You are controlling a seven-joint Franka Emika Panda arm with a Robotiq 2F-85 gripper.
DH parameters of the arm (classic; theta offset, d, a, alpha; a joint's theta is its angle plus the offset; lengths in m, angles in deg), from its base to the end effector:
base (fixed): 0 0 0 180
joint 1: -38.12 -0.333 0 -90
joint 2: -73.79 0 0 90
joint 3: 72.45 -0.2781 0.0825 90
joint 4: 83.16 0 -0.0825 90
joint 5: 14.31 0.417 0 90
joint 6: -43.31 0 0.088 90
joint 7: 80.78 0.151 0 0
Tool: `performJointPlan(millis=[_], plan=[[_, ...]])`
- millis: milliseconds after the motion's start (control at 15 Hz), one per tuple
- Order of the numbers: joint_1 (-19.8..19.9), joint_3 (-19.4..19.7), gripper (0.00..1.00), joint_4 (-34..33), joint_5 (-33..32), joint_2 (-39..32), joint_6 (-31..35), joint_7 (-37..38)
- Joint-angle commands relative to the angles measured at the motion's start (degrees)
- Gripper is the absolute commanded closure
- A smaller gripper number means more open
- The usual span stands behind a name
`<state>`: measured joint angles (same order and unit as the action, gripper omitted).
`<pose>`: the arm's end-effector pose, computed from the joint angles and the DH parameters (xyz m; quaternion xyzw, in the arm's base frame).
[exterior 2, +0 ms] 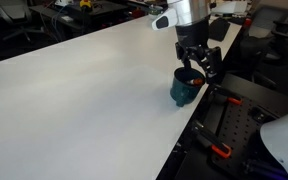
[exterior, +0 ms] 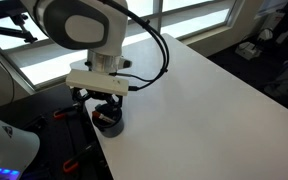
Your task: Move the marker to the table on the right side of the mug
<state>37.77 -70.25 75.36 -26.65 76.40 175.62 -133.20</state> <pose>0.3360 -0.0216 0.0944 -0.8427 -0.4946 0.2092 0.0374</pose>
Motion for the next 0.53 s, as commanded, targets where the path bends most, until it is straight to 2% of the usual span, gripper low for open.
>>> performJointPlan(millis=[0, 133, 200, 267, 467], plan=[[0.09, -0.53, 0.00, 0.59, 0.34, -1.18, 2.44, 0.75], [0.17, -0.61, 0.00, 0.62, 0.20, -1.88, 3.01, 0.72], [0.22, -0.62, 0.25, 0.56, 0.23, -2.21, 3.10, 0.79], [0.27, -0.63, 0.26, 0.48, 0.27, -2.49, 3.14, 0.79], [0.38, -0.64, 0.51, 0.32, 0.24, -3.13, 3.17, 0.93]])
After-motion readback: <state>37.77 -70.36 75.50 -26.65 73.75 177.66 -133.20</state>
